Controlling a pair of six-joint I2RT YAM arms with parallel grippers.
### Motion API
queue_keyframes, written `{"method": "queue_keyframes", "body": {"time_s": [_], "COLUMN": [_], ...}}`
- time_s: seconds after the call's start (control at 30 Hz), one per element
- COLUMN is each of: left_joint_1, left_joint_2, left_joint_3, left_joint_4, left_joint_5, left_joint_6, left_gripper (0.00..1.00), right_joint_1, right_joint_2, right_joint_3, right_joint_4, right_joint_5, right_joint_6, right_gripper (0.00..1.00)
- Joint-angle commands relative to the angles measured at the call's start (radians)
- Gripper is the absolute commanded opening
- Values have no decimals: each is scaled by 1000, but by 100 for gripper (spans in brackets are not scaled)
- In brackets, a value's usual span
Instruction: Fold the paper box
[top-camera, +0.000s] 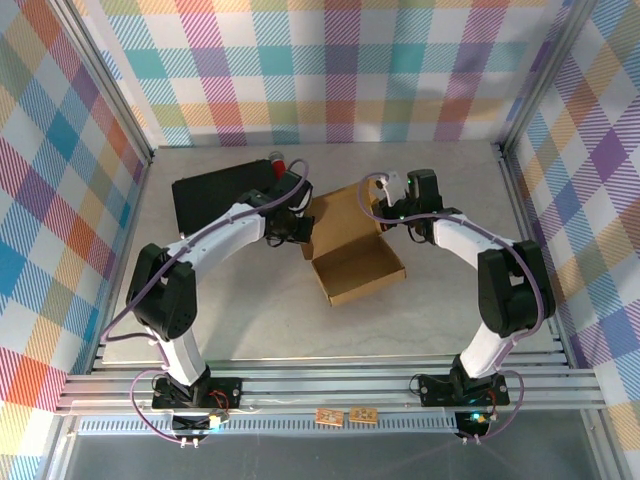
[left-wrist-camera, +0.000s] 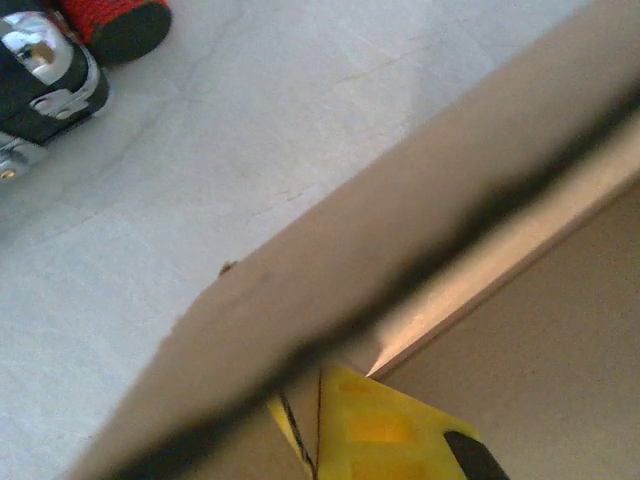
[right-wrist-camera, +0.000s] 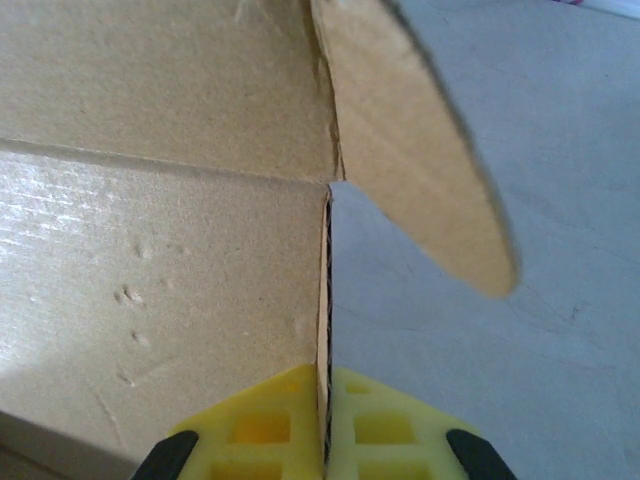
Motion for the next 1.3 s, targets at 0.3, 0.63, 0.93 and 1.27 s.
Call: {"method": "queue_keyframes", "body": {"time_s": [0.3, 0.63, 0.93, 1.27], "left_joint_1": [-148, -155, -161, -173], "left_joint_2": [178, 144, 36, -76], "left_joint_3": [303, 221, -44, -293], "left_joint_4": [-310, -83, 273, 688], "left_joint_5": [-591, -733, -784, -749], "left_joint_6": [-306, -491, -326, 65], "left_gripper": [0, 0, 0, 0], "right_joint_1": [120, 230, 256, 110], "right_joint_2": [-150, -175, -204, -363], "right_joint_3": [-90, -150, -89, 252], "right_joint_4": [180, 174, -40, -642], "right_joint_5": [354, 589, 605, 244], "right_joint_6": [229, 538, 713, 806], "right_gripper": [0, 1, 34, 76]}}
